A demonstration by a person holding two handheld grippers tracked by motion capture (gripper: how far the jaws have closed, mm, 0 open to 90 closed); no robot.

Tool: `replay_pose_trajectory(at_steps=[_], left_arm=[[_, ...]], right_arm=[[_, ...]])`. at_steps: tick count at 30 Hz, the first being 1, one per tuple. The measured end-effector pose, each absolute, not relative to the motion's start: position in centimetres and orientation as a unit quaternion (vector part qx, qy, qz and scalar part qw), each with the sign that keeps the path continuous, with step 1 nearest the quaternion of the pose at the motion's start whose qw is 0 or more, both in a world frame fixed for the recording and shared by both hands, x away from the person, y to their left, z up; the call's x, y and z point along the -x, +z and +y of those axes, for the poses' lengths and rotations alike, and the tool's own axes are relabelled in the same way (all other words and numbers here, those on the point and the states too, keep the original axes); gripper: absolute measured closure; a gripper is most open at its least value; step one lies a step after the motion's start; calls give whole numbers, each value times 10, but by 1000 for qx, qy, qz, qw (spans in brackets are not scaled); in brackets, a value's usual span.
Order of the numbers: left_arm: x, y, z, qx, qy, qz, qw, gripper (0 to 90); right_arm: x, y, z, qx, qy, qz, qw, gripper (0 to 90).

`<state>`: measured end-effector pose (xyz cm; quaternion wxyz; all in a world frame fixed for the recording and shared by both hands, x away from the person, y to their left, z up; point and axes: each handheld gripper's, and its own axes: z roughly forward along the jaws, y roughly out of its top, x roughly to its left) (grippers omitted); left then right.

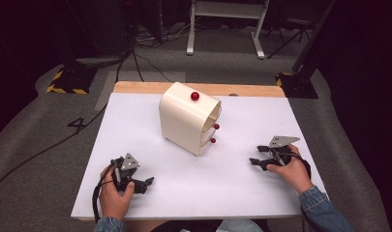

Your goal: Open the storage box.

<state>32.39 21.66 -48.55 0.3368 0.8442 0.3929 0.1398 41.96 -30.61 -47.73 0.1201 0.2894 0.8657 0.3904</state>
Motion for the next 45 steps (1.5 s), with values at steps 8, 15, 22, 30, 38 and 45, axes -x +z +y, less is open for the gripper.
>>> replay_pose_trajectory(at_steps=[8, 15, 22, 30, 38, 45], left_arm=[[-324, -485, 217, -845, 147, 389, 336, 91], [-324, -486, 217, -844, 147, 390, 337, 91], [-323, -486, 217, -845, 146, 391, 335, 91], [-324, -486, 217, -845, 147, 390, 335, 91], [-324, -485, 217, -845, 148, 389, 335, 91], [-324, -485, 217, -845, 148, 389, 335, 91]], right_arm=[[-414, -451, -309, -292, 428, 845, 130, 364], [-409, -434, -302, -286, 471, 825, 128, 380], [-402, -418, -291, -254, 513, 806, 149, 411], [-402, -406, -271, -233, 541, 794, 149, 408], [-410, -408, -244, -211, 553, 793, 146, 462], [-419, -419, -225, -213, 546, 798, 144, 565]])
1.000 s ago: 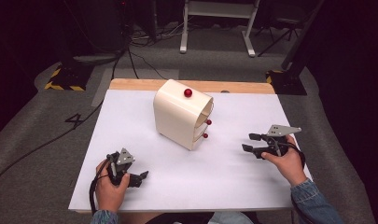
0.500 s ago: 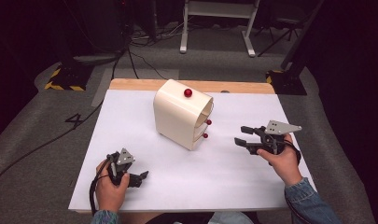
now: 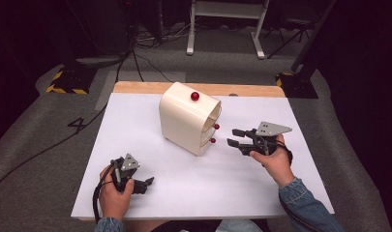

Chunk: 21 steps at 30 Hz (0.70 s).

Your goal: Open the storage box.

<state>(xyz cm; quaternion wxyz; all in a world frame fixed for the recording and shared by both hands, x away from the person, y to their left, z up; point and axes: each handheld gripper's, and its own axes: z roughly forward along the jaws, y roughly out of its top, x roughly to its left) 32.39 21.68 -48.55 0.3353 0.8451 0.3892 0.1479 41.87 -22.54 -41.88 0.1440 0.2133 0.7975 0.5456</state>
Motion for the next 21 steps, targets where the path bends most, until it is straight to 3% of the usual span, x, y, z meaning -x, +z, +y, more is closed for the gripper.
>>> replay_pose_trajectory(at_steps=[10, 15, 21], left_arm=[[-324, -486, 217, -845, 147, 389, 335, 91], [-324, -485, 217, -845, 148, 389, 335, 91], [-324, -486, 217, -845, 147, 390, 336, 91]], right_arm=[[-431, -446, -198, -214, 549, 799, 117, 588], [-433, -459, -192, -215, 527, 809, 146, 594], [-437, -470, -187, -213, 538, 806, 128, 654]])
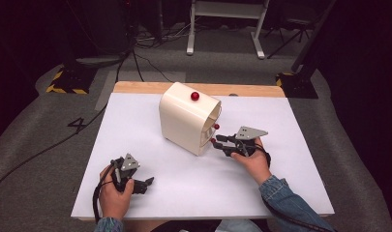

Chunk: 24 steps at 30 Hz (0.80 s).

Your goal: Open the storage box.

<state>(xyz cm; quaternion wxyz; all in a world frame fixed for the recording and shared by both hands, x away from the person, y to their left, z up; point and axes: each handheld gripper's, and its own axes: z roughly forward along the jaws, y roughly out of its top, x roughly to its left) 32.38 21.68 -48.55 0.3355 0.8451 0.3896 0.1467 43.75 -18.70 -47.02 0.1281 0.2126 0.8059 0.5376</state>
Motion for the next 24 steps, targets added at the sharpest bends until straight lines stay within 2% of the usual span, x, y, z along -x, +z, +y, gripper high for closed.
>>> replay_pose_trajectory(at_steps=[4, 5, 18, 24], left_arm=[[-324, -486, 217, -845, 148, 389, 336, 91], [-324, -486, 217, -845, 147, 390, 336, 91], [-323, -486, 217, -845, 147, 391, 335, 91], [-323, -486, 216, -844, 146, 391, 336, 92]], right_arm=[[-439, -474, -184, -211, 533, 810, 123, 690], [-439, -475, -183, -208, 534, 809, 132, 730], [-437, -473, -186, -211, 531, 810, 131, 740], [-429, -470, -202, -215, 530, 810, 128, 739]])
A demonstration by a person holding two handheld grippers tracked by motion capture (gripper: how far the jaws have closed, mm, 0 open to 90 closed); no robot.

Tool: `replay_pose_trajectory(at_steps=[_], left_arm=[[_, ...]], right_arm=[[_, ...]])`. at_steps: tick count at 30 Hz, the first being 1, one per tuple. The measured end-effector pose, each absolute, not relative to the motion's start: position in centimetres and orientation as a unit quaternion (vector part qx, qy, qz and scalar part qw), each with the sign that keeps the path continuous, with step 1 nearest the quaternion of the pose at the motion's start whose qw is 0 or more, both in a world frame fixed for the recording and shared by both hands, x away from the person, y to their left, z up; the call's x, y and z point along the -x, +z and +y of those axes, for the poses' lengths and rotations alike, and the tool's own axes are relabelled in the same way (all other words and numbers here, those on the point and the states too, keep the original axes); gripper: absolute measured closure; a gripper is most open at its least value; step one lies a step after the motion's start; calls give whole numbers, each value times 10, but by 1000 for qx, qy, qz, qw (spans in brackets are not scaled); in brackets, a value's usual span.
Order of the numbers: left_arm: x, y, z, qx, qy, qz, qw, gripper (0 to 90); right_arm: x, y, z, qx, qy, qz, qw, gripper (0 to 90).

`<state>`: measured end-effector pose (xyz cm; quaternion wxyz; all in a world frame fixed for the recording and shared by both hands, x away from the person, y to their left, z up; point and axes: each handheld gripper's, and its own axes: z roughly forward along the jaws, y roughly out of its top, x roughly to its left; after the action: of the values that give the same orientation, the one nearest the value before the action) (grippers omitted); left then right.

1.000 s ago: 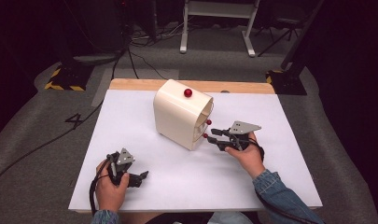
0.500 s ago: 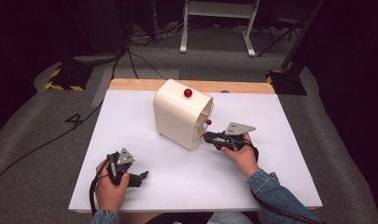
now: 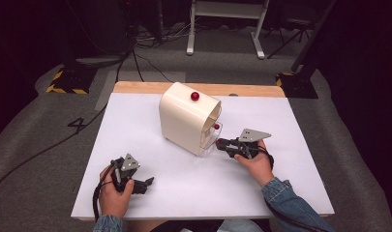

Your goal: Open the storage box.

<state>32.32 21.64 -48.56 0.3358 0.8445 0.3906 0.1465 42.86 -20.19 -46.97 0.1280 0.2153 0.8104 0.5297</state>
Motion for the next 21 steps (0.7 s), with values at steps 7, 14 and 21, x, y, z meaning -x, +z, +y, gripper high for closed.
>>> replay_pose_trajectory(at_steps=[7, 14, 21], left_arm=[[-324, -486, 216, -845, 145, 391, 336, 91], [-323, -485, 216, -845, 148, 390, 335, 92], [-323, -485, 216, -845, 148, 390, 334, 93]], right_arm=[[-419, -465, -218, -224, 530, 808, 124, 739], [-405, -463, -237, -234, 523, 811, 121, 739], [-399, -464, -249, -238, 518, 812, 126, 739]])
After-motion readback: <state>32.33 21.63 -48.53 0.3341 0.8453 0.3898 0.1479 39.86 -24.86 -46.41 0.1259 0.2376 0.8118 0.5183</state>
